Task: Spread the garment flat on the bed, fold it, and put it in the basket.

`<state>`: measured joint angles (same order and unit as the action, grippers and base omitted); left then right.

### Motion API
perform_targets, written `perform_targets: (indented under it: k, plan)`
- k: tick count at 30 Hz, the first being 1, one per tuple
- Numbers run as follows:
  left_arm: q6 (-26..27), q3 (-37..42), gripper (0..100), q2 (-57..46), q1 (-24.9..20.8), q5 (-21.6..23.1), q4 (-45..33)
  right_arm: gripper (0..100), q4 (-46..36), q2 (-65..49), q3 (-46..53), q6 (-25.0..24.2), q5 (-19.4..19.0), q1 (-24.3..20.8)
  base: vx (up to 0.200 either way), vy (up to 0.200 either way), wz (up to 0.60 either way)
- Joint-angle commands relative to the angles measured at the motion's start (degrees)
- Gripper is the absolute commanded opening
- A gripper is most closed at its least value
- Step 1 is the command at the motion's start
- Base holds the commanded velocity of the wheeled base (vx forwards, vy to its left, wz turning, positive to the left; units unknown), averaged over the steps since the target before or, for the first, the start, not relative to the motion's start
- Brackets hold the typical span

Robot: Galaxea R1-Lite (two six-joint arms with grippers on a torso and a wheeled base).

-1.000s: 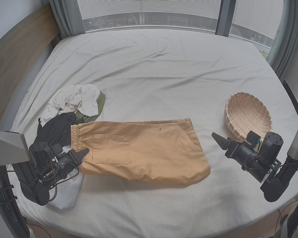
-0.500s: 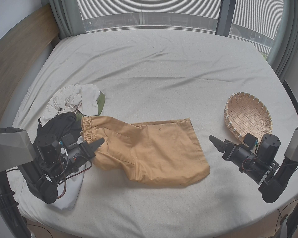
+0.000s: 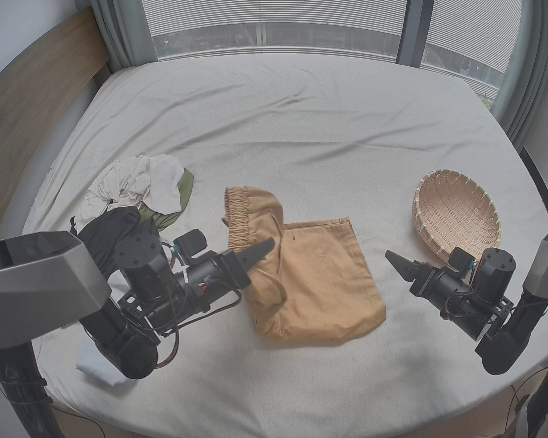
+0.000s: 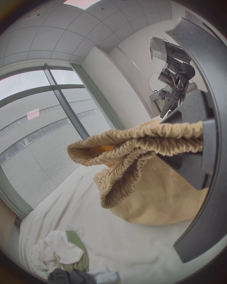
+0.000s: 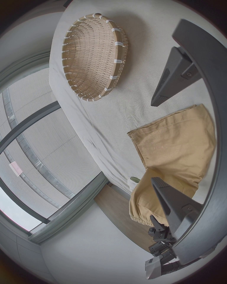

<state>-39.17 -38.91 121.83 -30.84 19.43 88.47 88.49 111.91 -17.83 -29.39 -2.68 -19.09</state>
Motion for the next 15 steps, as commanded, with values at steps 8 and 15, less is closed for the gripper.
perform_targets:
  k: [8, 15]
  plan:
    - [-0.03, -8.64, 0, 8.07, -5.72, -0.10, -0.05, 100, 0.01, -0.11, 0.17, -0.32, -0.04, 0.02, 0.000, 0.000, 0.00]
    - [0.23, -9.87, 0, 10.35, -5.98, -0.01, -0.05, 100, 0.01, -0.11, 0.17, -0.40, -0.04, 0.11, 0.000, 0.000, 0.00]
